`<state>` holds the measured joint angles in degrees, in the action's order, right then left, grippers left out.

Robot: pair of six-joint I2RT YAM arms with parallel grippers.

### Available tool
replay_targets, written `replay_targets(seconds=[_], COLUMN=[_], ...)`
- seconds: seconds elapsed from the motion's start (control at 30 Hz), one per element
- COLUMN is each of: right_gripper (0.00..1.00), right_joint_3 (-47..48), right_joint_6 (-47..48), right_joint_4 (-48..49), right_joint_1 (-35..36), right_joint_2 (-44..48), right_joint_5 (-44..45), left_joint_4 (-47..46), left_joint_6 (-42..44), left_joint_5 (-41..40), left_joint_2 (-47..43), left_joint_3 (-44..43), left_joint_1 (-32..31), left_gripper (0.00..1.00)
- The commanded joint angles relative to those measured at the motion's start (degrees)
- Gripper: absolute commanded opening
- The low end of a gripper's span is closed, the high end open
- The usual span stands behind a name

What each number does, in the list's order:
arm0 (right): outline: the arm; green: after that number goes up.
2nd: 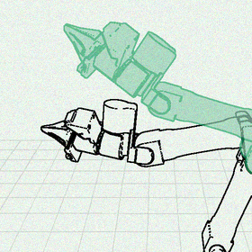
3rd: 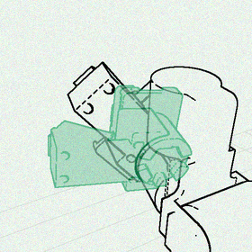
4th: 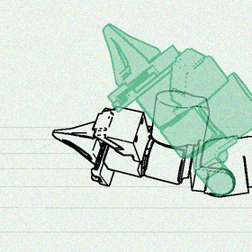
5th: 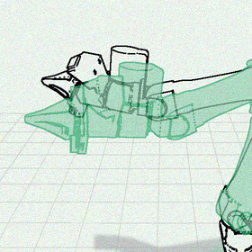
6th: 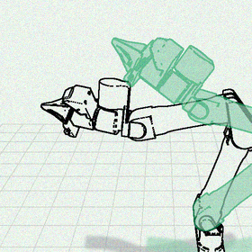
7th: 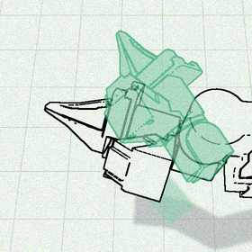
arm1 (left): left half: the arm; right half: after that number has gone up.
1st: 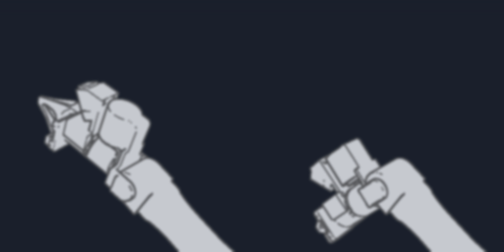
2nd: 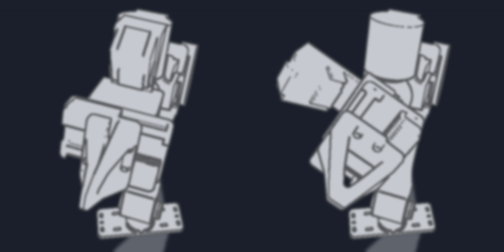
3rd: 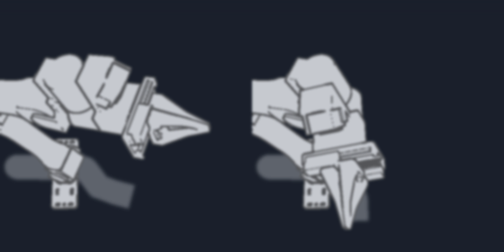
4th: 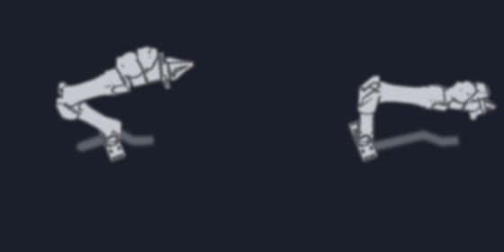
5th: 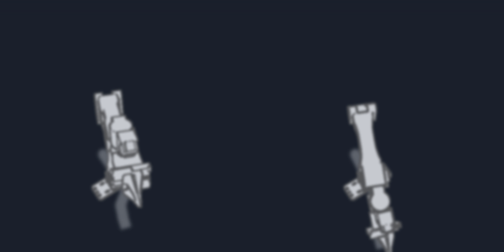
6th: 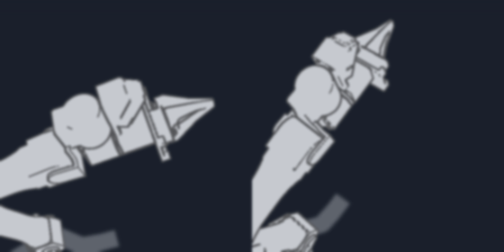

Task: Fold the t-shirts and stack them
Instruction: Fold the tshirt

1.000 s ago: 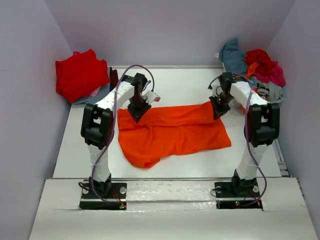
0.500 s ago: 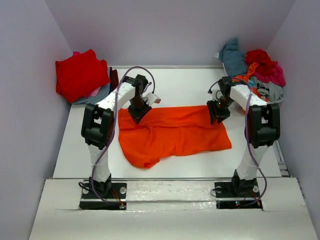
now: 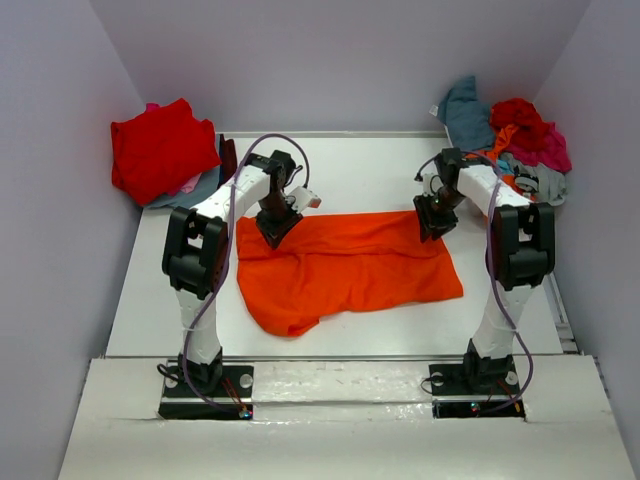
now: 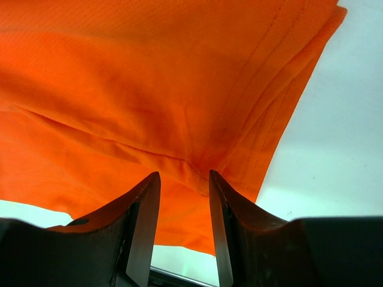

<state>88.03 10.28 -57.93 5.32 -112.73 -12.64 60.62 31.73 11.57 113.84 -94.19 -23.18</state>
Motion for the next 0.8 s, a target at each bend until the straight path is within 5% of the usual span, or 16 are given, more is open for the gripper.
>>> replay_targets(seconds=[0.0,0.77], right_gripper=[0.43,0.40], right_joint_3=[2.8,-1.6], right_joint_6=[-0.4,-1.7], right_joint_4=[0.3,-0.3], right_joint_1=[0.5,0.5], right_joint_2=[-1.6,1.1], right_joint_5=[0.1,4.6], left_joint_4=[1.0,0.9], left_joint_6=[0.7,1.1], left_joint_5=[0.3,0.2], left_joint_2=[-3.5,-3.3], left_joint_3=[0.6,0.6], left_joint_1=[-0.3,-0.3], left_gripper=[0.33,0.33])
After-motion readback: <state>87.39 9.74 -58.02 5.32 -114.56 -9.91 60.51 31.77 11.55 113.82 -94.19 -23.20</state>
